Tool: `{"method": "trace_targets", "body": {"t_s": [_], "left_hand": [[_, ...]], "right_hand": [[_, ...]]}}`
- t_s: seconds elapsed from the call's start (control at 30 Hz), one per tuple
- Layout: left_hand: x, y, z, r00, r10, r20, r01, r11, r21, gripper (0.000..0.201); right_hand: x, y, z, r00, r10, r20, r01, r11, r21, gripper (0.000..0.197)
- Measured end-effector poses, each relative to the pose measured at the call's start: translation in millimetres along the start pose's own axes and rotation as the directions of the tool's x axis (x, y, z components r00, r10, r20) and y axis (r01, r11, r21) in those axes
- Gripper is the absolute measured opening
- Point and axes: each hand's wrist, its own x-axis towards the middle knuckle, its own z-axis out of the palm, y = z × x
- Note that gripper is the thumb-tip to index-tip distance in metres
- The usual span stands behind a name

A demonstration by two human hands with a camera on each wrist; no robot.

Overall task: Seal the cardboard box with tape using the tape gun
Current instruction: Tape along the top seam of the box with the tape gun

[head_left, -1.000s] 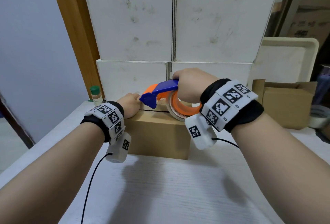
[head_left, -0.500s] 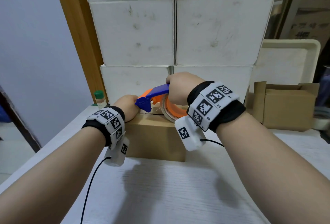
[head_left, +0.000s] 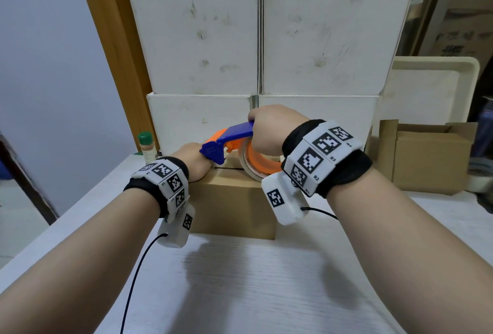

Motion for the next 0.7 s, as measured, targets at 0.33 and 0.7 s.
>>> {"method": "trace_targets", "body": {"t_s": [0.33,0.7], "left_hand": [[-0.7,0.1,-0.7,1.0,0.012,0.002,-0.012,0.999,0.051,0.016],[5.1,-0.3,-0.1,0.999,0.045,0.029,-0.049,0.984,0.171,0.041]], "right_hand": [[-2.8,0.7,-3.2,0.999,-0.039,0.03,0.04,0.999,-0.03,0.024],[-23.2,27.7,-7.8,1.0,-0.024,0.009,0.024,1.0,-0.016,0.036]]}}
